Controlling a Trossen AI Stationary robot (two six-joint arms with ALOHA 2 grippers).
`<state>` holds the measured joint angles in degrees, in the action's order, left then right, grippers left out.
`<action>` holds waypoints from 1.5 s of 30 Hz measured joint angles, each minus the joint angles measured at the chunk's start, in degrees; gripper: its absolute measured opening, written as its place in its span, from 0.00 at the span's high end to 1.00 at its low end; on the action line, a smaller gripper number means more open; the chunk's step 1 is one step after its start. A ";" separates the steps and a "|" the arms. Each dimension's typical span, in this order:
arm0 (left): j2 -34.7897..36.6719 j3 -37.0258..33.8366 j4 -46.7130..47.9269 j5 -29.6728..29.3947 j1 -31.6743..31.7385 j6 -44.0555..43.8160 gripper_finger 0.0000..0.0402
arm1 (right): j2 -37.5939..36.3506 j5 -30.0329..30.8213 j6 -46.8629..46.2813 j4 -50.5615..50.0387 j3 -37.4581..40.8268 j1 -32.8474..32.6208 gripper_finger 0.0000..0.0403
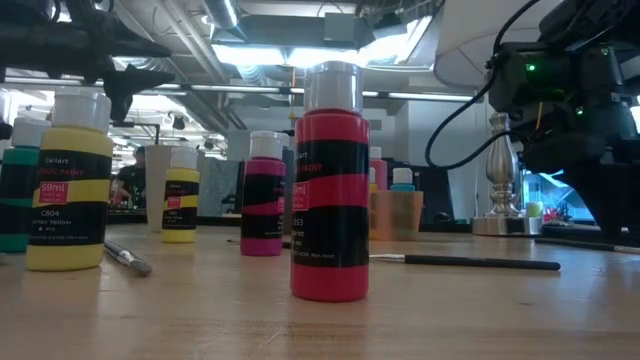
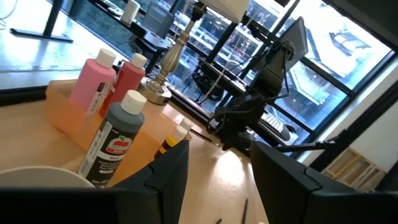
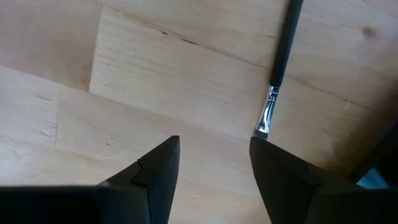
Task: Pick & Place Paint Supplies
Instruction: Put the silver paint brush into the white cup
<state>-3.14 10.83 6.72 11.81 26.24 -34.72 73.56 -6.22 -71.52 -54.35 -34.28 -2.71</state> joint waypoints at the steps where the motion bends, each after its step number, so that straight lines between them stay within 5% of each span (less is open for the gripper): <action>1: 0.00 0.00 -0.02 -0.26 0.00 0.00 0.58 | 0.00 0.00 0.04 0.00 0.00 0.00 0.50; 13: -0.02 0.00 -0.02 -0.30 0.00 -0.02 0.58 | 0.00 0.41 0.48 -0.01 0.00 0.01 0.50; 21: 0.00 -0.01 -0.02 -0.28 0.00 -0.68 0.58 | -0.04 -5.91 1.04 2.55 3.48 0.17 0.50; 45: 0.00 -0.02 -0.02 -0.34 0.00 -2.48 0.58 | -0.04 0.52 1.47 -0.72 4.28 0.17 0.50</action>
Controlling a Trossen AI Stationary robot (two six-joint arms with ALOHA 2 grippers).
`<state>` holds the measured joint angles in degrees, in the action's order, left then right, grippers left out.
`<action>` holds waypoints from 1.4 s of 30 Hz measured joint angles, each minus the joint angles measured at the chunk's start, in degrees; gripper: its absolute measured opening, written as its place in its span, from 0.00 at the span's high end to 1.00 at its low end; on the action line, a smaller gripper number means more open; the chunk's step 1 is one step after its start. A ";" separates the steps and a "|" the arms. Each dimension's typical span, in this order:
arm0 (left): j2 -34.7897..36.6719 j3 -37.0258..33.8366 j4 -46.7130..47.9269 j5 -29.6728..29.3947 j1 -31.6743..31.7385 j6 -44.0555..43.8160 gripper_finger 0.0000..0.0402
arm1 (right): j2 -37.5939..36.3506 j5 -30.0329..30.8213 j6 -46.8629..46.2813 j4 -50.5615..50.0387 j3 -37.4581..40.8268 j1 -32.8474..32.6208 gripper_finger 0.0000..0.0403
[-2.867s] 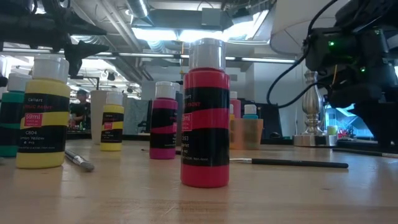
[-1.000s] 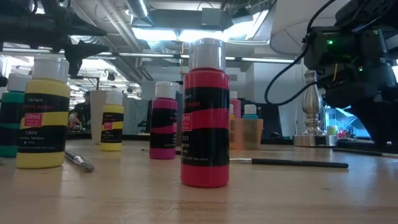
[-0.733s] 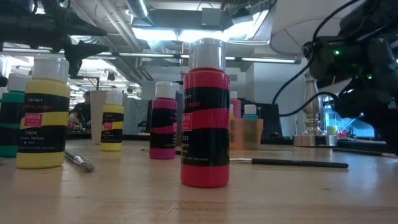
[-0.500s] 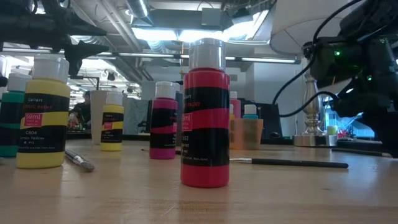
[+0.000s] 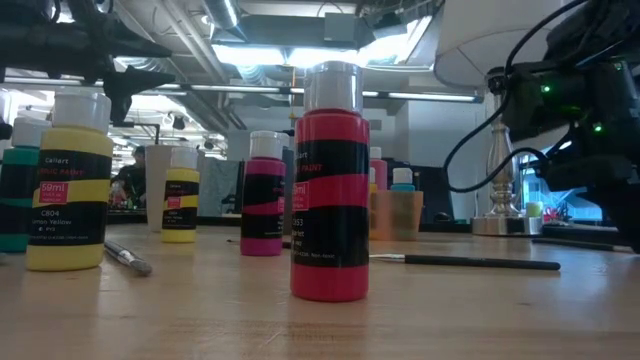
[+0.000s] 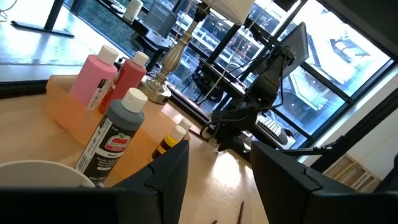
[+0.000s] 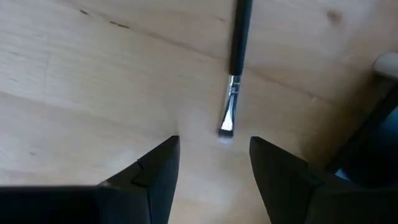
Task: Pick & Place Paint Supplies
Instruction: Put the silver paint brush into the white cup
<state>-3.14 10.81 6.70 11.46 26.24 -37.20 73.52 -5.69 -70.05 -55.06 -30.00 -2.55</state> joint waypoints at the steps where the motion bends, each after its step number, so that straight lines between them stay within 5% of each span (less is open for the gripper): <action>1: 0.00 0.00 0.00 -0.01 0.00 -0.36 0.58 | 0.02 0.07 0.01 0.04 0.00 0.00 0.50; 22: 0.00 0.00 -0.02 0.00 0.00 -4.55 0.58 | -0.66 -0.09 0.01 4.18 2.71 0.37 0.51; 42: 0.00 0.00 -0.02 0.07 0.00 -5.10 0.58 | -0.53 -0.50 0.42 5.87 2.80 0.39 0.65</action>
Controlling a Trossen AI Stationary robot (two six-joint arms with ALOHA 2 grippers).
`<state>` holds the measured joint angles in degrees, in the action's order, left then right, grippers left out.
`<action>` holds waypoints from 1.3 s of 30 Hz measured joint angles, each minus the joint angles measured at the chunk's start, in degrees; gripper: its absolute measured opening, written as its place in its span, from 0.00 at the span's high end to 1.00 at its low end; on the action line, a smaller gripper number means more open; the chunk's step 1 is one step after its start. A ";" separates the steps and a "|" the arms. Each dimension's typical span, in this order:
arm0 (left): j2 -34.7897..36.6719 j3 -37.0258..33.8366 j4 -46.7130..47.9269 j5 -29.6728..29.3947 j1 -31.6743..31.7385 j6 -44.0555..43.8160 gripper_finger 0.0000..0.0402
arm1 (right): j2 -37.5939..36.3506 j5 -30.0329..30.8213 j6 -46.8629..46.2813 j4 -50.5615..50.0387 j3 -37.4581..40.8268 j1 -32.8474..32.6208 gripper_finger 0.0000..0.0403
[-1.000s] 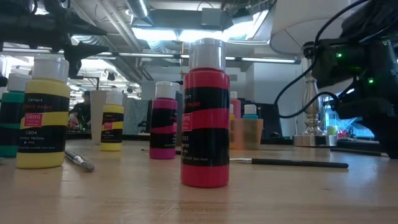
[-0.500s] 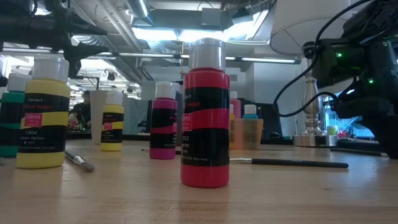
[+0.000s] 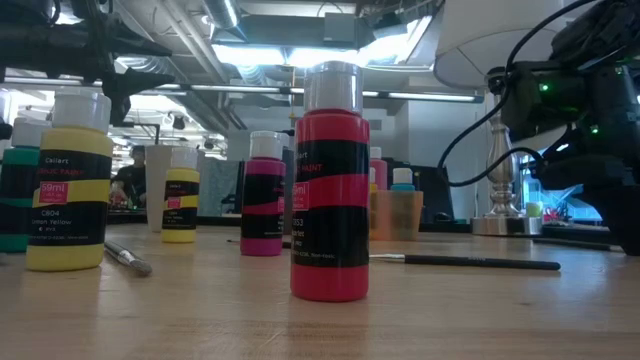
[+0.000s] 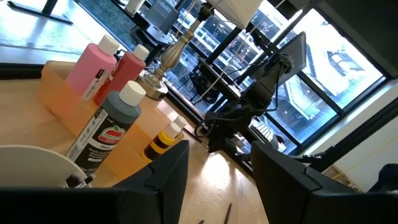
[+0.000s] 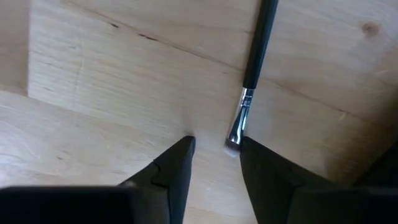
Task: Pick & Place Paint Supplies
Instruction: Put the silver paint brush into the white cup
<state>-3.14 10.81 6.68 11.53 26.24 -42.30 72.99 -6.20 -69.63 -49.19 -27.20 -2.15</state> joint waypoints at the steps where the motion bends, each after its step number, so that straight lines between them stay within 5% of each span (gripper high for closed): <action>1: -0.01 0.00 0.00 0.00 0.00 0.00 0.58 | 0.00 -0.02 0.00 0.05 0.00 0.00 0.66; 39: 0.00 0.00 0.00 0.09 0.00 1.48 0.58 | 0.00 1.91 -0.46 1.19 -0.07 -0.04 0.99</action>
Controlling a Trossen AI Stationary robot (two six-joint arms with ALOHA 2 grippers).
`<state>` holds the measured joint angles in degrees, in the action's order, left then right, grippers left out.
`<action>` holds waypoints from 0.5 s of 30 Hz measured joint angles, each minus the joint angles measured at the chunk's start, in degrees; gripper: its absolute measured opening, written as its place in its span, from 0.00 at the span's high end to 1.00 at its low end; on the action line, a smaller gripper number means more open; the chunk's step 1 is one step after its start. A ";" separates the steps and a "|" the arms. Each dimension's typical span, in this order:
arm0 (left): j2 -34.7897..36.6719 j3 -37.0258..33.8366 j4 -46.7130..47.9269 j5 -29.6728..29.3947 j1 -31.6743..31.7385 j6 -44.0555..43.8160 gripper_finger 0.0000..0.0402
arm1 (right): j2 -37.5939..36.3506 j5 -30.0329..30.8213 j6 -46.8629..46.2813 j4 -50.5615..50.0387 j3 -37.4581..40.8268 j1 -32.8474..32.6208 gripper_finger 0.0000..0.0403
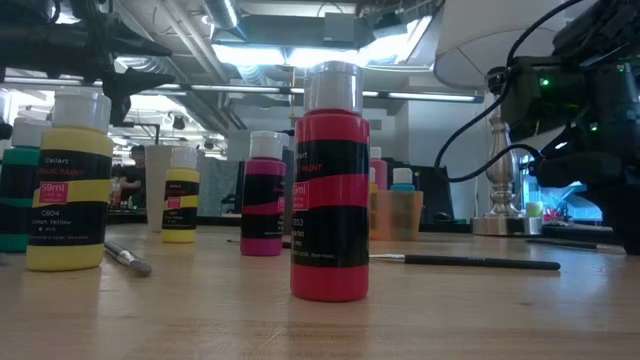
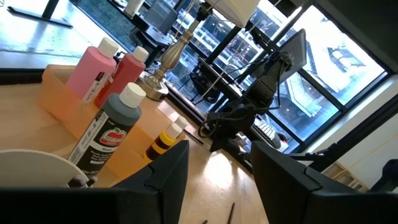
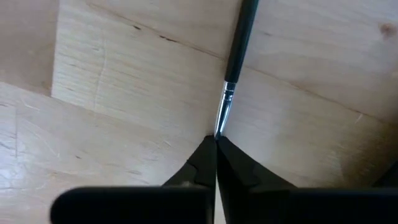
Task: Pick & Place Paint Supplies
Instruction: Put the silver paint brush into the white cup
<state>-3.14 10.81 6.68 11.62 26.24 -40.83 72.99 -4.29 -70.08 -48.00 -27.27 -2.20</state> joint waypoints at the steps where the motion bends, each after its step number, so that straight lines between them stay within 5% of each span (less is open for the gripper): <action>1: 0.00 0.00 0.00 0.04 0.00 -0.21 0.58 | 0.00 -0.24 -0.01 0.06 0.00 0.01 0.99; 15: 0.00 0.00 -0.01 0.51 0.00 -0.38 0.58 | 0.65 -0.89 -0.14 -0.19 -2.76 0.02 1.00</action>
<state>-3.14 10.81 6.67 12.13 26.24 -41.21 73.64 -5.18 -70.23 -48.19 -30.03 -2.17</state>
